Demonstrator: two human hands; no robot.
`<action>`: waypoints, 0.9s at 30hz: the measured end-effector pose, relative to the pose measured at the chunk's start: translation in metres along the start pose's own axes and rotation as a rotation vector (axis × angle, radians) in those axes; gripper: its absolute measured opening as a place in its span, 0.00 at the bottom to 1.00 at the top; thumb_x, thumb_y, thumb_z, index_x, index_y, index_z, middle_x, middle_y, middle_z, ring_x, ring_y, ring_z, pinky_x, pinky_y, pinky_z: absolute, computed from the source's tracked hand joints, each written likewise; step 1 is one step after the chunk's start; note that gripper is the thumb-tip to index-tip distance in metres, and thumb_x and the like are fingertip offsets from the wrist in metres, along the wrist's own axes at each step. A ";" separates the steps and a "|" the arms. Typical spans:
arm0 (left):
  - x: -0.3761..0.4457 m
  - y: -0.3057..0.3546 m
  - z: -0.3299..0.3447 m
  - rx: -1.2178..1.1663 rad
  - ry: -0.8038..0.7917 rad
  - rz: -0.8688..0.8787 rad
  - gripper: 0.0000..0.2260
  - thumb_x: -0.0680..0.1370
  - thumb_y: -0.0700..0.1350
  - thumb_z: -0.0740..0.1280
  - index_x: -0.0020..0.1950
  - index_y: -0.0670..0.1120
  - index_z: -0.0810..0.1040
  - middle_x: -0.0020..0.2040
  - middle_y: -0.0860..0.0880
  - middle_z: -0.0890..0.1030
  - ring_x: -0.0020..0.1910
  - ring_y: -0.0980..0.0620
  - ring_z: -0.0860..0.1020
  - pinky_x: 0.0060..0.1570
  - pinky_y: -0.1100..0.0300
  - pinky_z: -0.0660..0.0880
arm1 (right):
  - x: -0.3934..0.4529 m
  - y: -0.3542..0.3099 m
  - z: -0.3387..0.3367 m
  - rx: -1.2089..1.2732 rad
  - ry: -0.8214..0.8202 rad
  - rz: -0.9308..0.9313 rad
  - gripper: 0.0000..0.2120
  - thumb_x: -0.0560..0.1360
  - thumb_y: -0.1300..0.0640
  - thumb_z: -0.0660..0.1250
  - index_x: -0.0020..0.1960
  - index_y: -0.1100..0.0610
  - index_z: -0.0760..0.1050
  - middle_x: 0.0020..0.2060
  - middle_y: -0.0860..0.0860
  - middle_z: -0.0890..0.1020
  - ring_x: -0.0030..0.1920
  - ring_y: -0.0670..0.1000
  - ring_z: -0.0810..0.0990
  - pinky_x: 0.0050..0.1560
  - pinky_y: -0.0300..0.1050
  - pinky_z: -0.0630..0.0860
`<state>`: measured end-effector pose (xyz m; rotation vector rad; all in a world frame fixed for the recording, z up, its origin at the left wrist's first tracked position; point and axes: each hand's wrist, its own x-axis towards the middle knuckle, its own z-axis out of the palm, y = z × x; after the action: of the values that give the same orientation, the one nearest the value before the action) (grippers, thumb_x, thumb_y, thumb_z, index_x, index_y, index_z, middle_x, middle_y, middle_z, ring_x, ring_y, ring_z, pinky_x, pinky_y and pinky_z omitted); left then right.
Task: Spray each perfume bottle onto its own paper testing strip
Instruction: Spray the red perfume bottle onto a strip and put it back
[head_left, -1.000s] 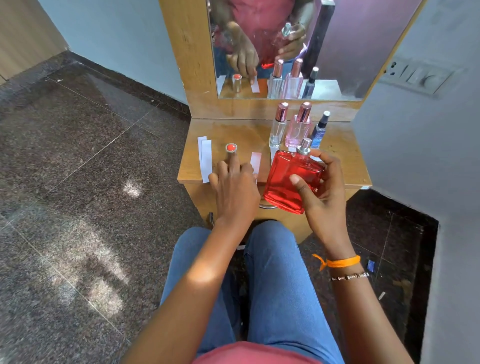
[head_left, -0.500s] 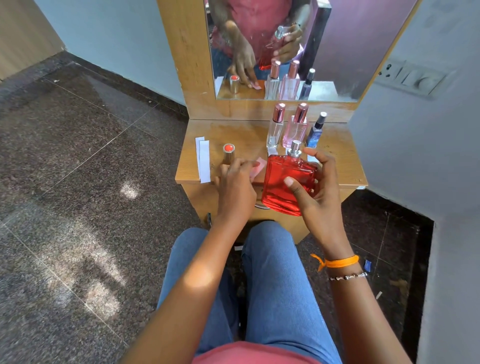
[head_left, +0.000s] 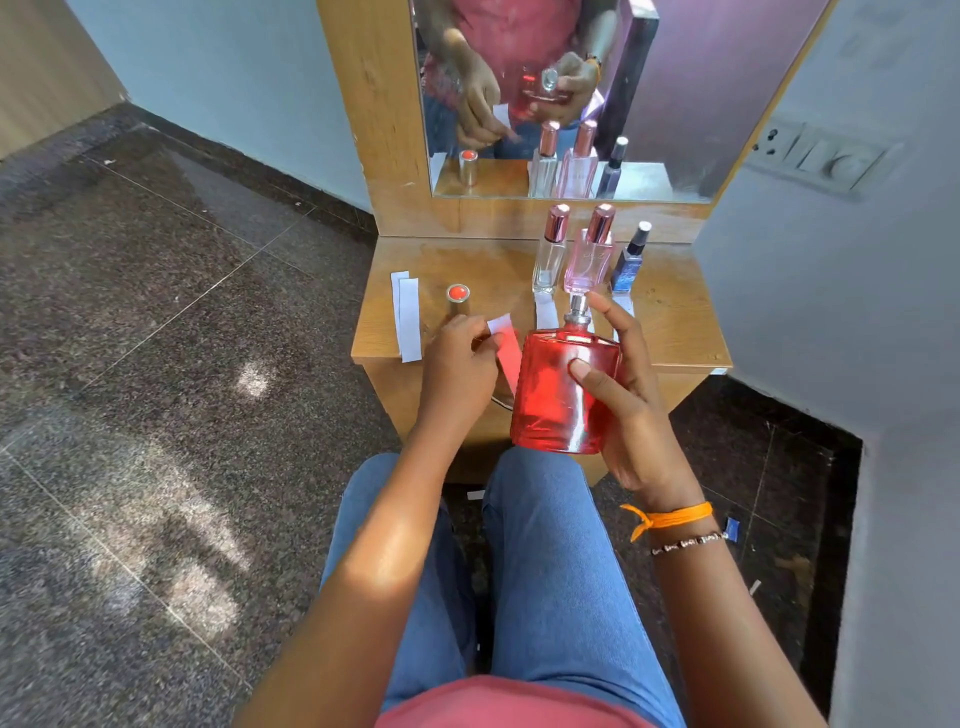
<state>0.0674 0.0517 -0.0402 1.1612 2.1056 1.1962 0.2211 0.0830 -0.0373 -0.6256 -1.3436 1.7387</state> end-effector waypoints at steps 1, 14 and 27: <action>0.000 0.002 -0.002 -0.052 -0.007 -0.017 0.05 0.77 0.38 0.64 0.47 0.38 0.79 0.43 0.44 0.79 0.44 0.47 0.76 0.41 0.63 0.69 | -0.001 0.001 0.000 0.068 -0.015 0.047 0.27 0.72 0.66 0.63 0.70 0.53 0.64 0.60 0.48 0.78 0.59 0.52 0.78 0.57 0.47 0.77; -0.004 0.033 -0.025 -0.462 0.008 -0.072 0.08 0.72 0.37 0.71 0.39 0.49 0.79 0.36 0.52 0.80 0.37 0.59 0.78 0.38 0.65 0.76 | -0.006 -0.003 0.003 0.312 -0.034 0.084 0.33 0.64 0.51 0.77 0.67 0.46 0.69 0.66 0.59 0.72 0.64 0.66 0.72 0.62 0.59 0.74; -0.004 0.044 -0.028 -0.524 -0.082 -0.149 0.08 0.73 0.37 0.70 0.51 0.43 0.82 0.40 0.56 0.81 0.33 0.68 0.78 0.34 0.73 0.74 | 0.010 -0.028 0.005 -1.086 0.046 -0.325 0.28 0.72 0.60 0.70 0.69 0.47 0.66 0.61 0.48 0.76 0.56 0.48 0.77 0.54 0.48 0.76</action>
<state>0.0694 0.0472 0.0116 0.7836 1.6387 1.4786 0.2203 0.0905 -0.0084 -0.9279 -2.1770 0.6231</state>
